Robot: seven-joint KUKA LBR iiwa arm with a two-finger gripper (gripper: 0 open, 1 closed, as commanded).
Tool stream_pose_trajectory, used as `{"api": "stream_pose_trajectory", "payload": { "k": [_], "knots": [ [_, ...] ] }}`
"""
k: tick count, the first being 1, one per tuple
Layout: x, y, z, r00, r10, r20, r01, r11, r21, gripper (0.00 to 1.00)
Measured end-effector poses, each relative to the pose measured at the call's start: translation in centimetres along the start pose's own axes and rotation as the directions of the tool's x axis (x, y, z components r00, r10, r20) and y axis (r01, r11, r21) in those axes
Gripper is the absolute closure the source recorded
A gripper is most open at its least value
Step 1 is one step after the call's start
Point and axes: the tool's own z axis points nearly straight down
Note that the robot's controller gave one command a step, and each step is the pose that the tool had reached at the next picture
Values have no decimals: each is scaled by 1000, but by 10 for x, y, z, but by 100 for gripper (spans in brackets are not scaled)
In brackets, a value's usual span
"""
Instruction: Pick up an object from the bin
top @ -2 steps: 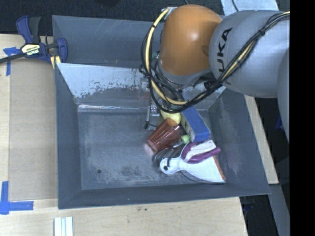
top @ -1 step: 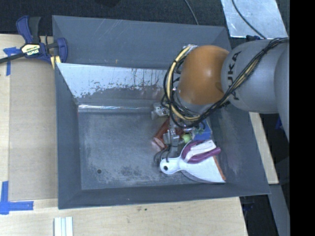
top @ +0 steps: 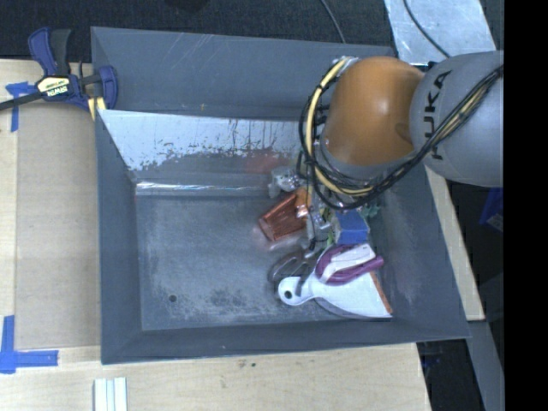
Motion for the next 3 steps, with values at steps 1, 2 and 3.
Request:
{"api": "stream_pose_trajectory", "payload": {
  "k": [1, 2, 3],
  "knots": [
    [2, -22, 32, 874, -486, -7, 486, 874, -6, 0],
    [-20, -8, 65, 985, -173, 6, 173, 985, 2, 0],
    [-29, 28, 65, 716, -698, -1, 698, 716, -3, 100]
  ]
}}
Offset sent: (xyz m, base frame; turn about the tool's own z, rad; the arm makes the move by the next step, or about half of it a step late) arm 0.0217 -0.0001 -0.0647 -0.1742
